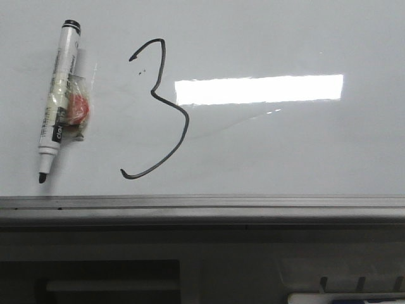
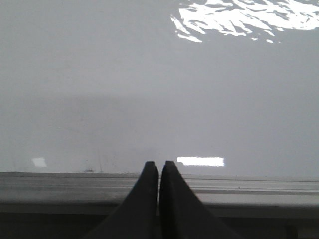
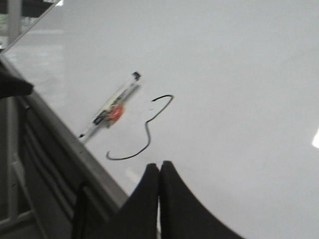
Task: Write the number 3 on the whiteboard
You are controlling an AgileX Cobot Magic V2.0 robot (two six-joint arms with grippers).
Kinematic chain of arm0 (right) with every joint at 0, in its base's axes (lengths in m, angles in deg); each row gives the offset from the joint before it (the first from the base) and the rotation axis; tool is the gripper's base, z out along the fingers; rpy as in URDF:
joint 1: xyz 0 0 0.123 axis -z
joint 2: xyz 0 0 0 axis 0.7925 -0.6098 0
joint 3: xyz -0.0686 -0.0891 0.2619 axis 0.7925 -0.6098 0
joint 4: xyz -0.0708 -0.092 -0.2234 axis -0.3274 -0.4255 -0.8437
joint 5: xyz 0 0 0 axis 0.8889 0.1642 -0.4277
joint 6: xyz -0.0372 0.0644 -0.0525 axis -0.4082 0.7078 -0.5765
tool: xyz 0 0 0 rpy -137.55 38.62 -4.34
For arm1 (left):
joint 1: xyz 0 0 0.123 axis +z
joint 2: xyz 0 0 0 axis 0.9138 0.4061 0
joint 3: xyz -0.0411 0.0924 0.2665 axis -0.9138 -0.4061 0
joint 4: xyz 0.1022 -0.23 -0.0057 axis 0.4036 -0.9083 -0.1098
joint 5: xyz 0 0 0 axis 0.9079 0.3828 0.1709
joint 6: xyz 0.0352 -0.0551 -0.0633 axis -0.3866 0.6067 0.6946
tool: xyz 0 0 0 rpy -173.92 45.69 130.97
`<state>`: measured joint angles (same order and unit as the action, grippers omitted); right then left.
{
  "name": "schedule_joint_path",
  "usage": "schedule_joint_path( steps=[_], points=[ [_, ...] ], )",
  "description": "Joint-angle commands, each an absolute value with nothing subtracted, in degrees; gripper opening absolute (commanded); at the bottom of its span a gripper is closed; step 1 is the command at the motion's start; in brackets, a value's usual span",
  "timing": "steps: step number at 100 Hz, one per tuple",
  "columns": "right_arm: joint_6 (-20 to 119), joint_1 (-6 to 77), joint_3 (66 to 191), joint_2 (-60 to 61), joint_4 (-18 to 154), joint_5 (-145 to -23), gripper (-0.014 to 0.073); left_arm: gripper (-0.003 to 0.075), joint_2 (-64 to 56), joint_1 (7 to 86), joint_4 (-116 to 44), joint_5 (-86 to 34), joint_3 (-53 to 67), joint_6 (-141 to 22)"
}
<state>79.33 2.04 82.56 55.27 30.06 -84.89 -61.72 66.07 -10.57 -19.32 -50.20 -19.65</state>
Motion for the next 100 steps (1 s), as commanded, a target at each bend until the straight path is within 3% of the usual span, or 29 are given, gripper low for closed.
schedule_joint_path(
  steps=[1, 33, 54, 68, 100],
  points=[
    [77.1, 9.1, 84.1, 54.2, 32.7, -77.0, -0.0061, -0.0021, -63.1, 66.1, -10.4, -22.3, -50.9, -18.9],
    [76.8, 44.1, 83.6, 54.2, 47.0, -72.4, -0.0061, -0.0021, -63.1, 66.1, -10.4, -22.3, -50.9, -18.9],
    [70.8, 60.5, 80.0, 54.6, 56.2, -68.4, -0.0061, -0.0021, -63.1, 66.1, -10.4, -22.3, -50.9, -18.9],
    [70.8, 65.2, 76.4, 56.3, 56.3, -69.8, -0.0061, -0.0021, -63.1, 66.1, -10.4, -22.3, -50.9, -18.9],
    [70.8, 65.3, 68.3, 60.4, 54.0, -76.3, -0.0061, -0.0021, -63.1, 66.1, -10.4, -22.3, -50.9, -18.9]
  ],
)
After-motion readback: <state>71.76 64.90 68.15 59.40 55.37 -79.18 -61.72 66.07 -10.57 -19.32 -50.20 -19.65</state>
